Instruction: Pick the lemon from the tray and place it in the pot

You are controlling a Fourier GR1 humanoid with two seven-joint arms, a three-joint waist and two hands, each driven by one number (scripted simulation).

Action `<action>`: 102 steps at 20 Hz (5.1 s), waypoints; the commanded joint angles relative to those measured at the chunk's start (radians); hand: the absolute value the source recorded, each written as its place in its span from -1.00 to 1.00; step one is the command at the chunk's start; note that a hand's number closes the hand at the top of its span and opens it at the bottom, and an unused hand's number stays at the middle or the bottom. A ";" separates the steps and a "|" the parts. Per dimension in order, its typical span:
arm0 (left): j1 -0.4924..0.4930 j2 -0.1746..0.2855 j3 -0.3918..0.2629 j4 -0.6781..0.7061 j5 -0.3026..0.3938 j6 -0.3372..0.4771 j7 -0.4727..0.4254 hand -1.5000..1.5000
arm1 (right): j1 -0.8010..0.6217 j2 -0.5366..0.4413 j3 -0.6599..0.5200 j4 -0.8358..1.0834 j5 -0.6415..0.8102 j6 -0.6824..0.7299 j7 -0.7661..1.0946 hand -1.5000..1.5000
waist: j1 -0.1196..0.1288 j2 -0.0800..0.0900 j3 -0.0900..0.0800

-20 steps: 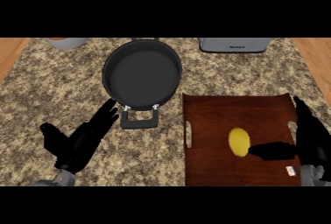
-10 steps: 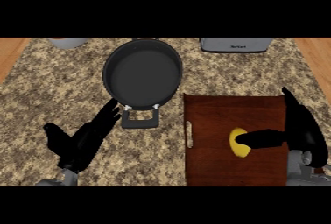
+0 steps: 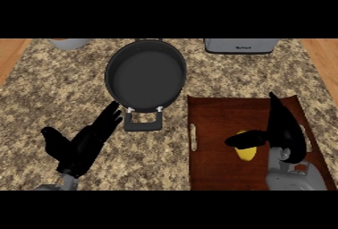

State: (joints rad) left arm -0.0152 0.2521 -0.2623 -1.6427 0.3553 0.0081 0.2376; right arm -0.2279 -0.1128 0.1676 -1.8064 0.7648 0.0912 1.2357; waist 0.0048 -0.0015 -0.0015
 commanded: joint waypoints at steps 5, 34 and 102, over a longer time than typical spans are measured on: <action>-0.009 -0.016 0.006 0.000 -0.008 0.009 0.018 0.00 | 0.027 0.075 0.020 0.106 0.154 0.058 0.189 -1.00 | -0.004 0.001 0.000; 0.037 -0.027 0.070 -0.007 -0.020 -0.072 0.029 0.00 | 0.160 0.113 -0.069 0.168 0.183 0.046 0.037 -1.00 | -0.003 0.000 0.001; -0.038 -0.182 0.088 0.042 -0.164 -0.104 0.057 0.00 | -0.909 0.112 -0.090 0.611 -0.009 0.050 -0.652 1.00 | 0.023 0.010 0.001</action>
State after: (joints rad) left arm -0.0309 0.1023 -0.1484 -1.6380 0.2222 -0.1106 0.3127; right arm -1.0642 -0.0063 0.0802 -1.3928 0.7671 0.2381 0.6601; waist 0.0222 0.0047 -0.0008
